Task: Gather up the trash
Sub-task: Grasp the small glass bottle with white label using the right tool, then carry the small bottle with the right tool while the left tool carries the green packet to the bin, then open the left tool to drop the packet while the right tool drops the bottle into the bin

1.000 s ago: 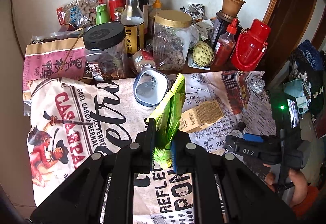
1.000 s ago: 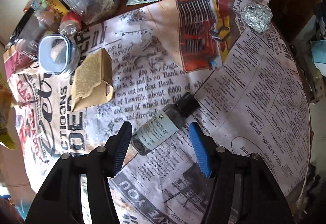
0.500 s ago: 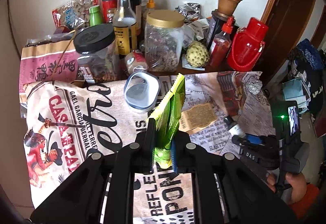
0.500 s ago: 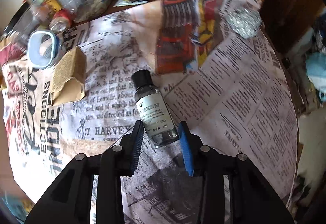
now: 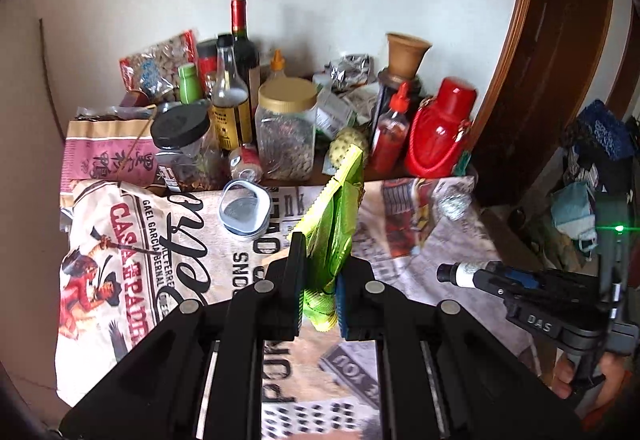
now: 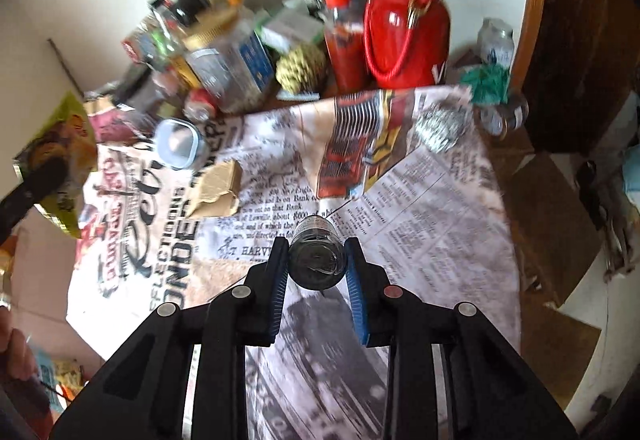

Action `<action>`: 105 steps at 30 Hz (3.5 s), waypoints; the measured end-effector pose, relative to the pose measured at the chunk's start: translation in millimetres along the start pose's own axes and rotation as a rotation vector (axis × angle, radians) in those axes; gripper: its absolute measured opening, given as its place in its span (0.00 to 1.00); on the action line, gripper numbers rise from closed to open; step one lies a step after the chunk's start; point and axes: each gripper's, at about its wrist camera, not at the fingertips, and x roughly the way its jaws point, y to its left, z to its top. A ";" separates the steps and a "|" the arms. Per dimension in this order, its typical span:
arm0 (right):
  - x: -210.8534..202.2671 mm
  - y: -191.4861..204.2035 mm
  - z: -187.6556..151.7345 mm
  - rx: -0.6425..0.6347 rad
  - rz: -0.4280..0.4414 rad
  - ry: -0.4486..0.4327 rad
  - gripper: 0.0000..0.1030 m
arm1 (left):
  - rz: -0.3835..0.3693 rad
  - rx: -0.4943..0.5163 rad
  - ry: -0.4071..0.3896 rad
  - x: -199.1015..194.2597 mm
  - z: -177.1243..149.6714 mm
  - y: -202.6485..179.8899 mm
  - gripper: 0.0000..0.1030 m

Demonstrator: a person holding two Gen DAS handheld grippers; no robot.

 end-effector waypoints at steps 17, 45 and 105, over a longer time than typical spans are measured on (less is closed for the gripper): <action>-149.5 2.9 -22.3 -0.146 0.097 -0.273 0.25 | 0.058 -0.117 -0.164 -133.1 -39.5 -41.8 0.12; -250.3 126.6 -248.2 -0.085 -0.006 -0.336 0.25 | -0.060 -0.016 -0.150 -321.2 -235.1 36.5 0.12; 186.1 -56.5 -436.6 -0.125 -0.004 0.348 0.42 | -0.083 -0.136 0.655 185.7 -599.6 -41.4 0.12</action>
